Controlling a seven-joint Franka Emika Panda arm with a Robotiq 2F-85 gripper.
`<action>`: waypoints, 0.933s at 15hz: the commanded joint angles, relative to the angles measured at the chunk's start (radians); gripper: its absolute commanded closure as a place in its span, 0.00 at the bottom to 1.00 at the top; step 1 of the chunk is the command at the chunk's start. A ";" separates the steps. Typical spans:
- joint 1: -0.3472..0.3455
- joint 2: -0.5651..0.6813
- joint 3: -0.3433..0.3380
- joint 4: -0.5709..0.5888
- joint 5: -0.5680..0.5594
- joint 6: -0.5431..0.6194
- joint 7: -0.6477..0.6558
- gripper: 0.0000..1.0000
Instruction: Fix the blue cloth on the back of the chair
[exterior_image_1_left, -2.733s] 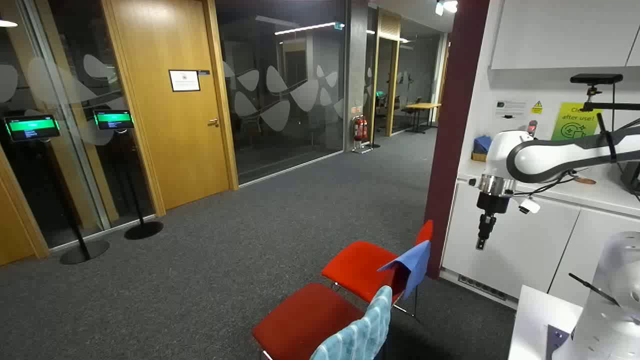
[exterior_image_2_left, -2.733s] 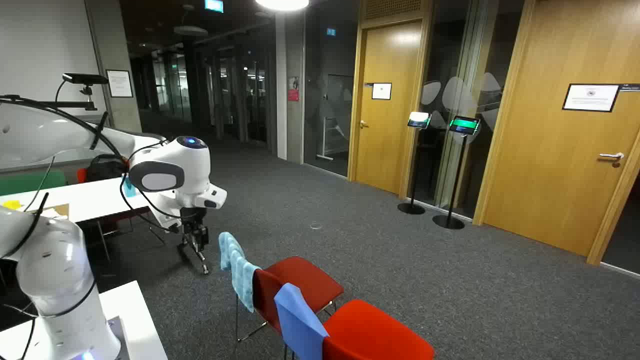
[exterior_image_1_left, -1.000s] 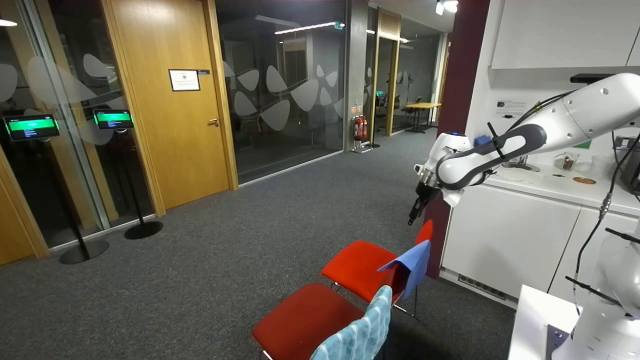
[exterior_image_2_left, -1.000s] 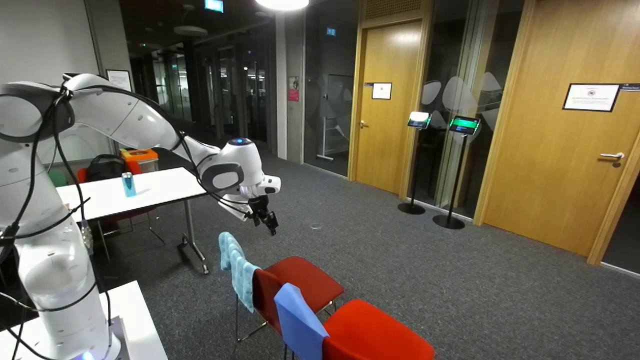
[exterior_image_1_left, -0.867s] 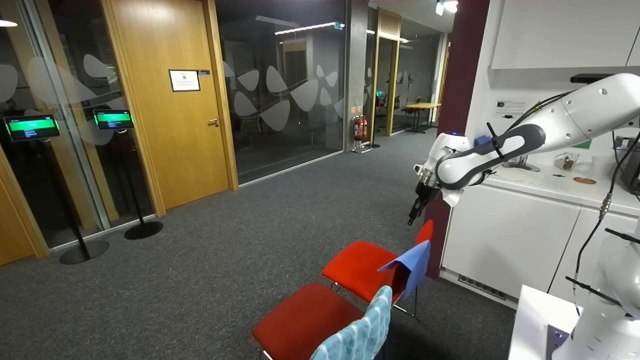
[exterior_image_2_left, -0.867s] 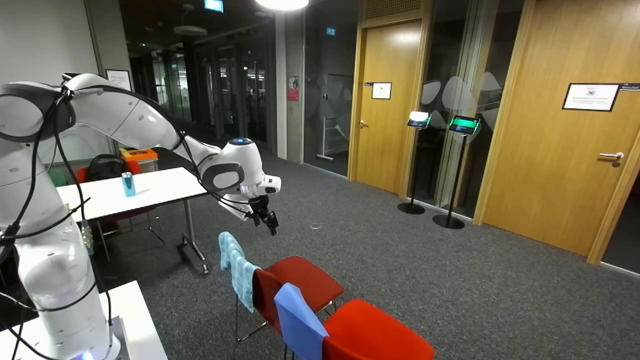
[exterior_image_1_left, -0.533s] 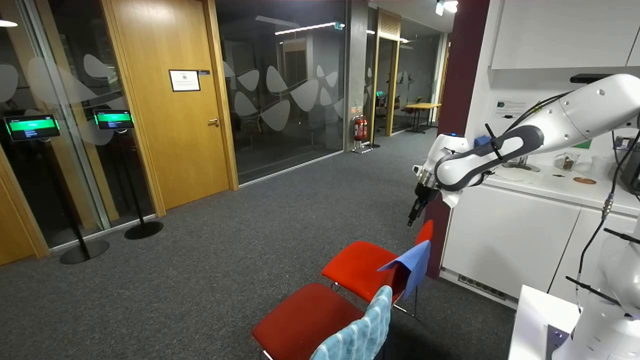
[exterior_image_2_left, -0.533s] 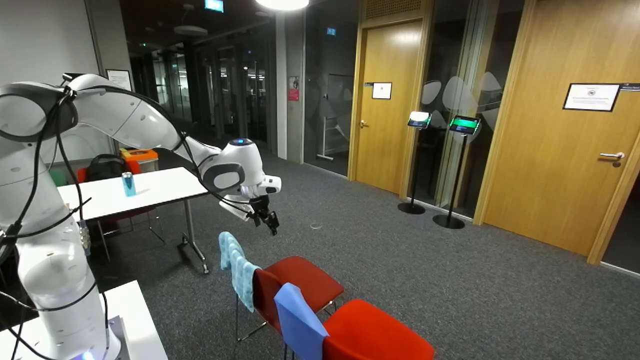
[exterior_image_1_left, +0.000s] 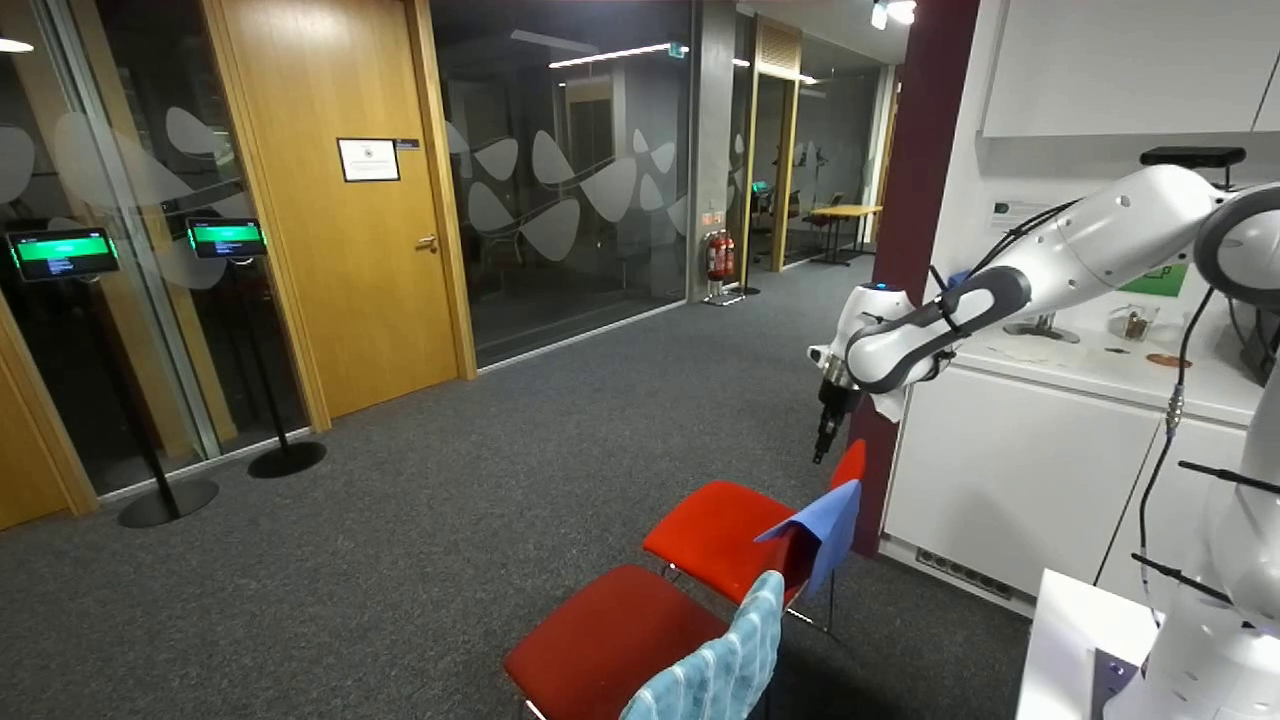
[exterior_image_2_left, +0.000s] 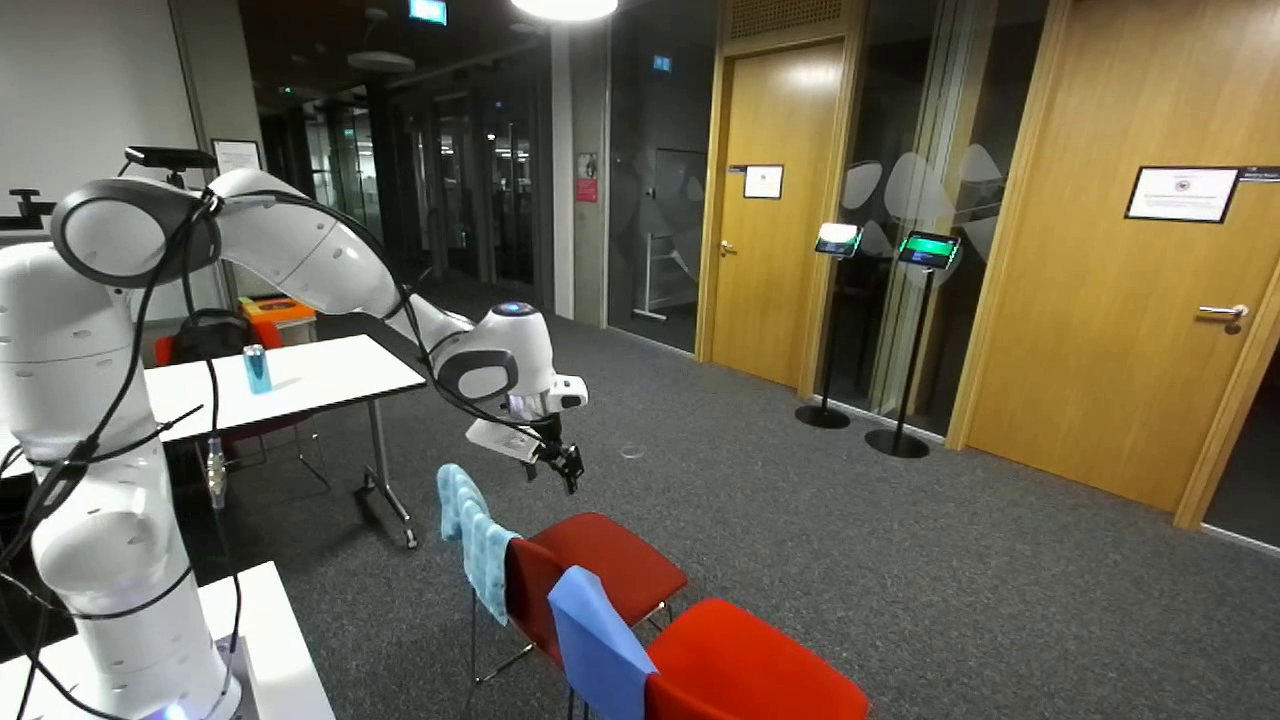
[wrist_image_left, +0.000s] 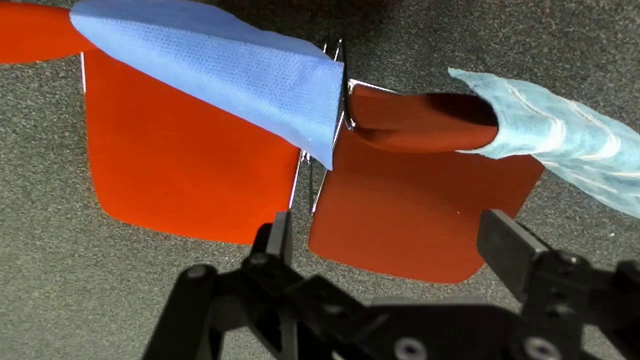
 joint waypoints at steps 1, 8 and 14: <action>-0.060 0.116 0.046 0.117 0.012 -0.042 -0.133 0.00; -0.129 0.184 0.099 0.156 -0.005 -0.049 -0.158 0.00; -0.136 0.197 0.108 0.166 -0.008 -0.027 -0.186 0.00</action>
